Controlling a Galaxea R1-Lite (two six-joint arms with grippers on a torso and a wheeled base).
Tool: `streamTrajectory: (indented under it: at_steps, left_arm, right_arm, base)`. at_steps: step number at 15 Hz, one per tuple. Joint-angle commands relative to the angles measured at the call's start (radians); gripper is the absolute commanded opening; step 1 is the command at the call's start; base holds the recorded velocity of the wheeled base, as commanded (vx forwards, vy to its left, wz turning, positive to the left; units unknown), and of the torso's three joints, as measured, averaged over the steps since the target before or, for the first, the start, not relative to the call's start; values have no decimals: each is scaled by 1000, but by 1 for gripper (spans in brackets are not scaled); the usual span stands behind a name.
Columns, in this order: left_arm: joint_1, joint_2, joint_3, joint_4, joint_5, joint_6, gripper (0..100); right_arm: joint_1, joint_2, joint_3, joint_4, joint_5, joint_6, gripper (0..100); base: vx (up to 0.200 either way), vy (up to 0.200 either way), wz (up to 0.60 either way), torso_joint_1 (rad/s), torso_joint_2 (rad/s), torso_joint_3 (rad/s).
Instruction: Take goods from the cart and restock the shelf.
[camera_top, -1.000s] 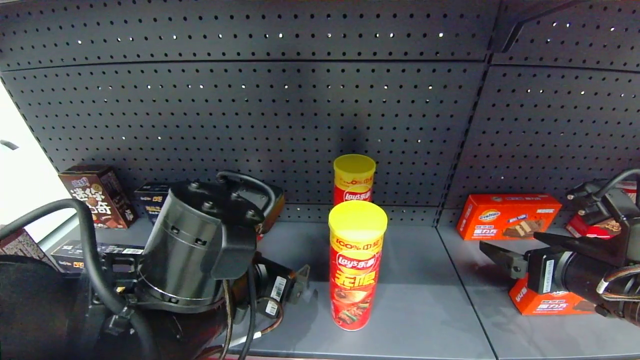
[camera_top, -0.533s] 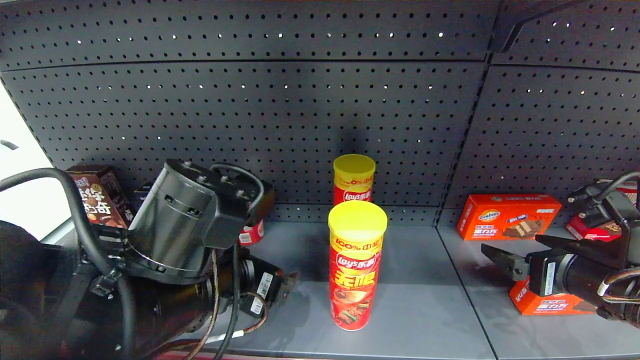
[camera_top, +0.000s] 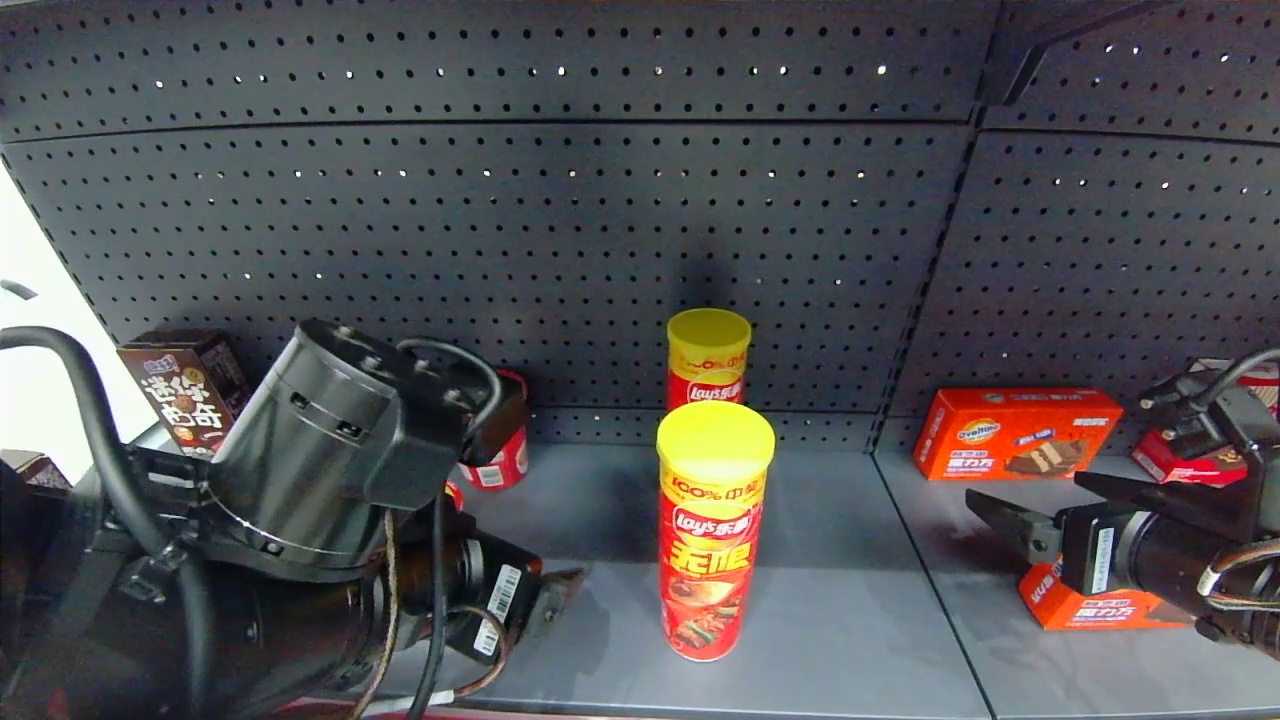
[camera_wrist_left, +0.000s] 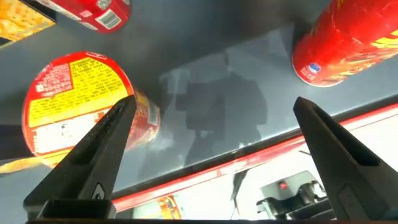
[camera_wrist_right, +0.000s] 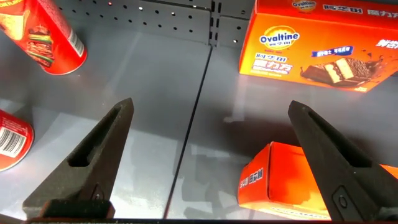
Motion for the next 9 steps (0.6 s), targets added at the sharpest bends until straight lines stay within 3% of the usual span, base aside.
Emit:
streamTrajectory:
  at_steps: [1,9]
  left_arm:
    - [-4,53,-34,-3,-4,-25,100]
    - [-7,194,-71,-38,15,-33,100]
  right_arm:
    - [-4,1,4,0,1,0,100]
    - [-29,1,2,-3,14,3,100]
  base:
    - [0,0,0,0,0,0]
    - [0,0,0,0,0,0]
